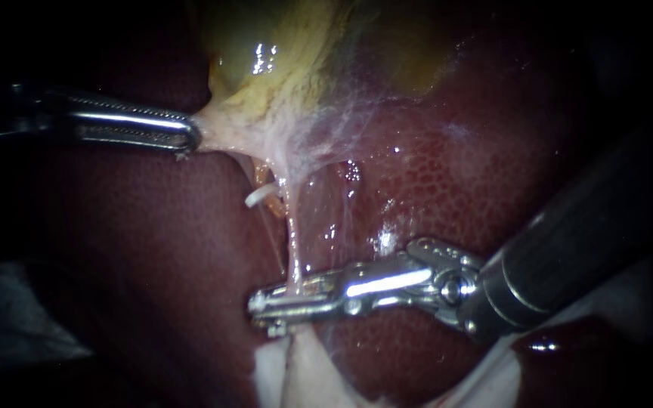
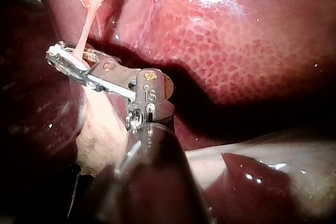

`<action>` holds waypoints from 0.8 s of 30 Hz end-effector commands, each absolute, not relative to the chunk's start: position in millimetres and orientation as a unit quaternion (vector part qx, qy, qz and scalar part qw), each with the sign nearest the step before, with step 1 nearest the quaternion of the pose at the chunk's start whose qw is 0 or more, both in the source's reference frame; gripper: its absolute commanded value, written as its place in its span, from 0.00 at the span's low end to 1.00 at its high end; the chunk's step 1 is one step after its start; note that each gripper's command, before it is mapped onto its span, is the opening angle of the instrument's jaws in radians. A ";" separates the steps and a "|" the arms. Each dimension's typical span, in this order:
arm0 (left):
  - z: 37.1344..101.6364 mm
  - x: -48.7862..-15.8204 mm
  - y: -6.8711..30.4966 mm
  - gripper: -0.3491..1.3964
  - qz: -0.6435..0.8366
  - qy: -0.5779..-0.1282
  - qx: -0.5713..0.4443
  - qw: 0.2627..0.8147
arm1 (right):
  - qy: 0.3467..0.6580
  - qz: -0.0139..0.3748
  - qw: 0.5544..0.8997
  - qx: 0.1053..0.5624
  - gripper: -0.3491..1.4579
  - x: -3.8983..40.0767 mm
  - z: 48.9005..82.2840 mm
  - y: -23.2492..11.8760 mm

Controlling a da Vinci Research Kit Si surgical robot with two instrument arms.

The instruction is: Going back first clip right tube

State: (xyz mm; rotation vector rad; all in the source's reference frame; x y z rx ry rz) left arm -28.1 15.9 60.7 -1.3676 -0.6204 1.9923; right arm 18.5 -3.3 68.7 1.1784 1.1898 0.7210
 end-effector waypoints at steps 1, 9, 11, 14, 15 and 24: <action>60.7 -28.1 15.9 0.00 0.757 -0.236 -0.520 0.318 | 0.515 0.313 0.614 0.510 0.00 18.5 68.9 -3.3; 60.7 -28.1 15.9 0.00 0.757 -0.236 -0.520 0.318 | 0.532 0.290 0.648 0.462 0.39 18.6 69.6 -2.6; 60.7 -28.1 15.9 0.00 0.757 -0.236 -0.520 0.318 | 0.533 0.286 0.664 0.440 0.42 18.6 69.6 -2.4; 60.7 -28.0 15.8 0.00 0.757 -0.236 -0.520 0.318 | 0.536 0.284 0.695 0.386 0.45 18.6 69.5 -1.8; 60.7 -28.0 15.8 0.00 0.757 -0.236 -0.520 0.317 | 0.537 0.281 0.706 0.367 0.46 18.5 69.4 -1.4; 60.7 -27.8 15.8 0.00 0.757 -0.236 -0.520 0.317 | 0.518 0.171 0.800 0.250 0.47 15.6 66.4 0.6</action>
